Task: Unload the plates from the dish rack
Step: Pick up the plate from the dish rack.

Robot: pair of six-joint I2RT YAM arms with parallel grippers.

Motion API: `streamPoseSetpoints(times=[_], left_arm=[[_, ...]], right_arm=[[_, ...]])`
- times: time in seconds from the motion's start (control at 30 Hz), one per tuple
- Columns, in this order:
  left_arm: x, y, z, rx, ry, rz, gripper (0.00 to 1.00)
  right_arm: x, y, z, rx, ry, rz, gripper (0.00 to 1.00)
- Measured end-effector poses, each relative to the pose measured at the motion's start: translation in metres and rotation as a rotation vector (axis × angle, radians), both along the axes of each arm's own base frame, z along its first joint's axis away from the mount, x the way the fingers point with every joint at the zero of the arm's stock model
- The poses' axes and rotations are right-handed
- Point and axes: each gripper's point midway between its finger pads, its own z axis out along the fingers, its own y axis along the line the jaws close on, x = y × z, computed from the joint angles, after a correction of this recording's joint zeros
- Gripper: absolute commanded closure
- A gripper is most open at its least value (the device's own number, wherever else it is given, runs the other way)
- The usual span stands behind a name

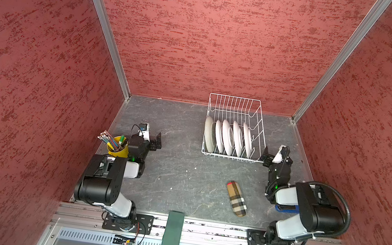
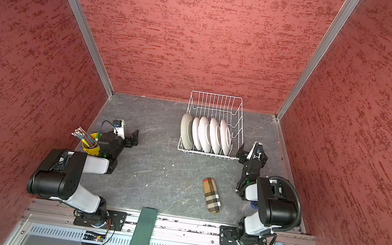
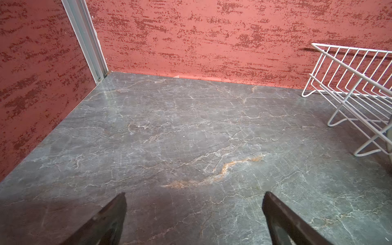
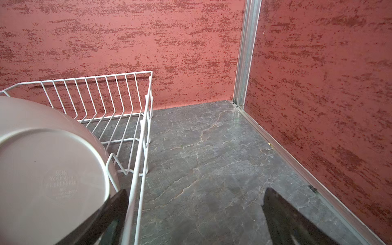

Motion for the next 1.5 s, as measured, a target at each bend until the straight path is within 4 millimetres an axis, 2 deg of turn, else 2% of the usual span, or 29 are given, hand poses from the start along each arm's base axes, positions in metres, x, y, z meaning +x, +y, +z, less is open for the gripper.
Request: streamPoseSetpoints(times=[1.33,1.5], left_arm=[[0.0,0.0,0.0,0.0,0.0,0.0,0.01],[-0.002,-0.006,0.002,0.021,-0.011,0.002,0.01]], right_arm=[[0.0,0.001,0.0,0.0,-0.001,0.005,0.01],[-0.019,0.003,0.001,-0.001,-0.016,0.023,0.01]])
